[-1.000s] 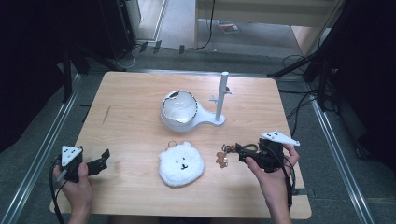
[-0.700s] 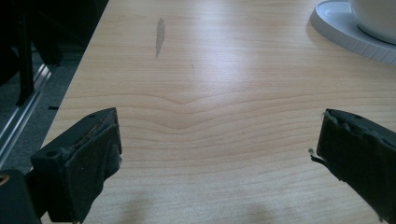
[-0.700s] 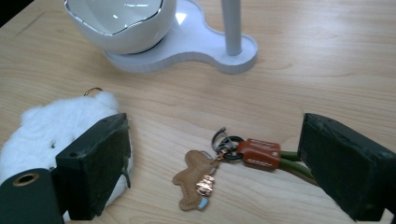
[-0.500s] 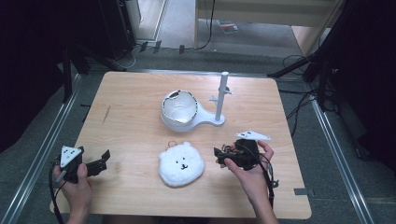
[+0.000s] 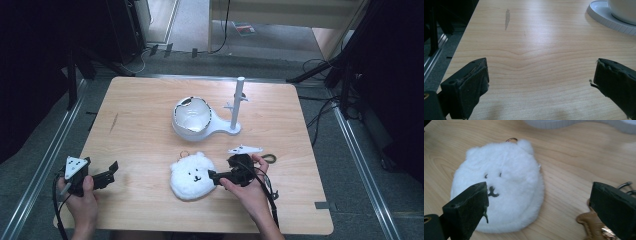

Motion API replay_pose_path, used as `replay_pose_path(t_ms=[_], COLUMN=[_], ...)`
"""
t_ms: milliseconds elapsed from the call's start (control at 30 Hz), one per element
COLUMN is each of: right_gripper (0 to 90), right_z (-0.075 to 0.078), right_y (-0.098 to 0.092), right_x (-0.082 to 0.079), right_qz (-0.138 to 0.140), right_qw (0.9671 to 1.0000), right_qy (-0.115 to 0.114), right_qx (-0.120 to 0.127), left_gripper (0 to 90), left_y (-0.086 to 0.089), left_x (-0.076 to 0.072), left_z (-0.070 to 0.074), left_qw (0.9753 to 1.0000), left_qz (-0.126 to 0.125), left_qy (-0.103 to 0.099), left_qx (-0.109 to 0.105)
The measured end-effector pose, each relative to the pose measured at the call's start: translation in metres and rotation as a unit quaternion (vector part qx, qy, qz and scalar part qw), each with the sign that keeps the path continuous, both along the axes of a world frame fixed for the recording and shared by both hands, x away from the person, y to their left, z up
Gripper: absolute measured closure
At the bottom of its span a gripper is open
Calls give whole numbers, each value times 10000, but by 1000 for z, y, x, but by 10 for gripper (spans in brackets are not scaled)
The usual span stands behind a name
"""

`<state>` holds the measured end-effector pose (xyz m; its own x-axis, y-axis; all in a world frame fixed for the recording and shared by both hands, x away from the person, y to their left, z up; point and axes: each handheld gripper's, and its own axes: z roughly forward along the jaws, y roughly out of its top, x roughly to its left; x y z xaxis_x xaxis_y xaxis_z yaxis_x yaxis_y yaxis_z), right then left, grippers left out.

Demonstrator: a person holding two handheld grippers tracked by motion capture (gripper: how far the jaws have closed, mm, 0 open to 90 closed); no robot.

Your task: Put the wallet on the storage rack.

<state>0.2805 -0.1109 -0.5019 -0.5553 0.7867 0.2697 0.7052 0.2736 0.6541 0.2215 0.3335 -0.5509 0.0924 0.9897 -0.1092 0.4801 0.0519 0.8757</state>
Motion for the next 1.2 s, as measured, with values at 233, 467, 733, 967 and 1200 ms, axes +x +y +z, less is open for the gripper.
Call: replay_pose_path(t_ms=[233, 467, 733, 967, 1200], right_gripper=[22, 0, 0, 0, 0], right_z=[-11, -21, -29, -37, -40], right_y=[12, 26, 34, 43, 47], right_x=[2, 4, 3, -1, -6], right_qz=[121, 268, 339, 414, 417], right_qw=[9998, 9994, 9991, 9983, 9972], right_qy=[121, 193, 121, 75, -178], right_qx=[-35, -92, -216, -392, -593], left_gripper=[5, 5, 5, 6, 6], left_y=[-1, -1, -1, -1, -1], left_x=[1, 1, 1, 1, 1], left_z=[0, 0, 0, 0, 0], left_qw=[10000, 10000, 10000, 10000, 10000], left_qz=[9, 11, 2, -9, -9], left_qy=[14, 1, 0, 17, 19], left_qx=[29, 47, 37, 33, 28])
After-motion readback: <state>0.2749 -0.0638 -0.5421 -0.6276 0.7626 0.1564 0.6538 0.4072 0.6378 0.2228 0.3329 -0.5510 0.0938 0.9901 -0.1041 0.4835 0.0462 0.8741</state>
